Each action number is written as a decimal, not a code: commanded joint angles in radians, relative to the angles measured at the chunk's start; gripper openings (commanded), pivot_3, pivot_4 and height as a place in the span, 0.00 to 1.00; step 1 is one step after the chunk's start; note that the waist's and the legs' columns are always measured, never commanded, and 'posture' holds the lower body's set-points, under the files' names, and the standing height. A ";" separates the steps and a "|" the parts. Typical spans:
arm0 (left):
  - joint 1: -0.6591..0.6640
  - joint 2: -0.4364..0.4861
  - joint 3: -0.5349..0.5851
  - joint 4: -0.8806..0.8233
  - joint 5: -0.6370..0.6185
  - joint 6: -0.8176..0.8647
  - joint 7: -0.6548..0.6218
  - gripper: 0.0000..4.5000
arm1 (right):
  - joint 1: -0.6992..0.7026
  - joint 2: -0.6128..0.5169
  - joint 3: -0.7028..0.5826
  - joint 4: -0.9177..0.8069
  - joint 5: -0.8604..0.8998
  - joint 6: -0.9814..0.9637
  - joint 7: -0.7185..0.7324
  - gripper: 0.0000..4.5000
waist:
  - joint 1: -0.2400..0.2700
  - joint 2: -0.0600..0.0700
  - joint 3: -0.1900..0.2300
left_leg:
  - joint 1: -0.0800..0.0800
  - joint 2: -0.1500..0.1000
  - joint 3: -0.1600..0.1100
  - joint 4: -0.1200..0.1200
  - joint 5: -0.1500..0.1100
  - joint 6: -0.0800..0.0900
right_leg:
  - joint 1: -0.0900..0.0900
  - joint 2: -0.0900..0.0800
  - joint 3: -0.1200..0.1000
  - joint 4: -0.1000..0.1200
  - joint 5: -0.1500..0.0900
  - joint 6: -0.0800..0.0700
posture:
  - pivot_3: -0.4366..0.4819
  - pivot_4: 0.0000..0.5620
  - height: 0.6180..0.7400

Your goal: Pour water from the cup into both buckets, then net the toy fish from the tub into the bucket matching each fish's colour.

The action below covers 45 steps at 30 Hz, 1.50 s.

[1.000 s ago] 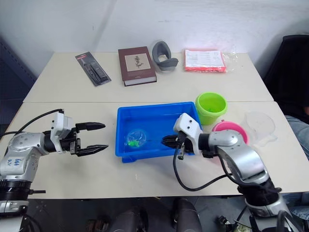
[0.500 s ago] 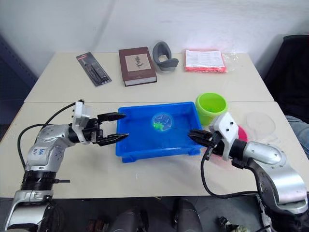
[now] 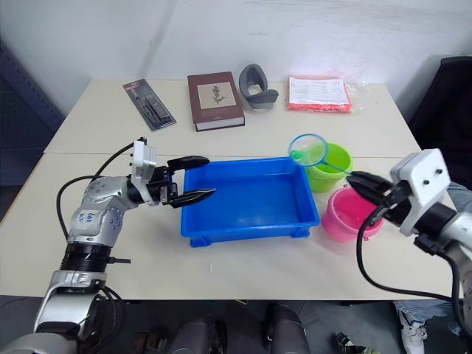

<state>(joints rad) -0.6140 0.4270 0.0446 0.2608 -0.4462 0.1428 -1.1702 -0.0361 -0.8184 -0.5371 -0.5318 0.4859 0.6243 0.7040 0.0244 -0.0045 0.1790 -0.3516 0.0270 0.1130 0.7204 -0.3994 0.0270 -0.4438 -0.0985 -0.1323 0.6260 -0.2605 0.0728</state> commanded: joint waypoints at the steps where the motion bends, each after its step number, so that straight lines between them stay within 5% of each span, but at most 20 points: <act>1: -0.021 -0.024 -0.011 0.004 0.009 -0.032 0.009 0.99 | -0.030 -0.021 0.054 0.101 -0.141 -0.166 -0.038 0.00 | -0.001 0.000 0.000 | 0.000 0.000 0.000 0.000 0.000 0.000 | 0.000 0.000 0.000 0.000 0.000 0.000 | 0.48 0.27 1.00; 11: -0.012 -0.054 -0.025 -0.007 0.013 -0.040 0.030 0.99 | -0.027 -0.135 0.237 0.362 -0.615 -0.686 -0.175 0.00 | -0.001 0.000 0.000 | 0.001 0.001 0.003 0.000 0.000 0.000 | 0.000 0.000 0.001 0.000 0.000 0.000 | 0.48 0.27 1.00; 19: -0.011 -0.077 -0.031 -0.010 0.017 -0.046 0.046 0.99 | 0.011 -0.224 0.301 0.506 -0.976 -1.051 -0.433 0.00 | -0.003 0.000 0.000 | 0.001 0.001 0.003 0.000 0.000 -0.001 | 0.000 0.000 0.001 0.000 0.000 0.000 | 0.48 0.27 1.00; 31: -0.018 -0.094 -0.037 -0.002 0.017 -0.055 0.043 0.99 | -0.028 -0.279 0.326 0.655 -1.186 -1.183 -0.672 0.00 | -0.004 0.000 0.000 | 0.001 0.002 0.003 0.000 0.001 -0.001 | 0.000 0.001 0.004 0.000 0.000 0.000 | 0.48 0.27 1.00; 36: -0.018 -0.103 -0.044 -0.001 0.018 -0.061 0.040 0.99 | -0.029 -0.266 0.310 0.664 -1.142 -1.138 -0.645 0.00 | -0.003 0.000 0.000 | 0.000 0.002 0.003 0.000 0.001 -0.001 | 0.000 0.001 0.007 0.000 0.000 0.000 | 0.48 0.27 1.00; 45: 0.000 0.027 0.002 -0.075 -0.075 0.048 -0.071 0.99 | 0.057 -0.151 0.252 0.367 -0.328 -0.944 -0.220 0.00 | -0.009 0.001 0.000 | 0.001 0.003 0.001 0.000 0.001 -0.002 | 0.000 0.002 0.004 0.000 0.000 0.000 | 0.48 0.27 1.00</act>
<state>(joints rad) -0.6156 0.4354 0.0243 0.2461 -0.4781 0.1649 -1.2080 0.0258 -0.9673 -0.2151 -0.0880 0.0295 -0.3791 0.4340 0.0155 -0.0036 0.1793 -0.3510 0.0303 0.1140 0.7201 -0.3985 0.0254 -0.4439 -0.0964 -0.1291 0.6258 -0.2605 0.0728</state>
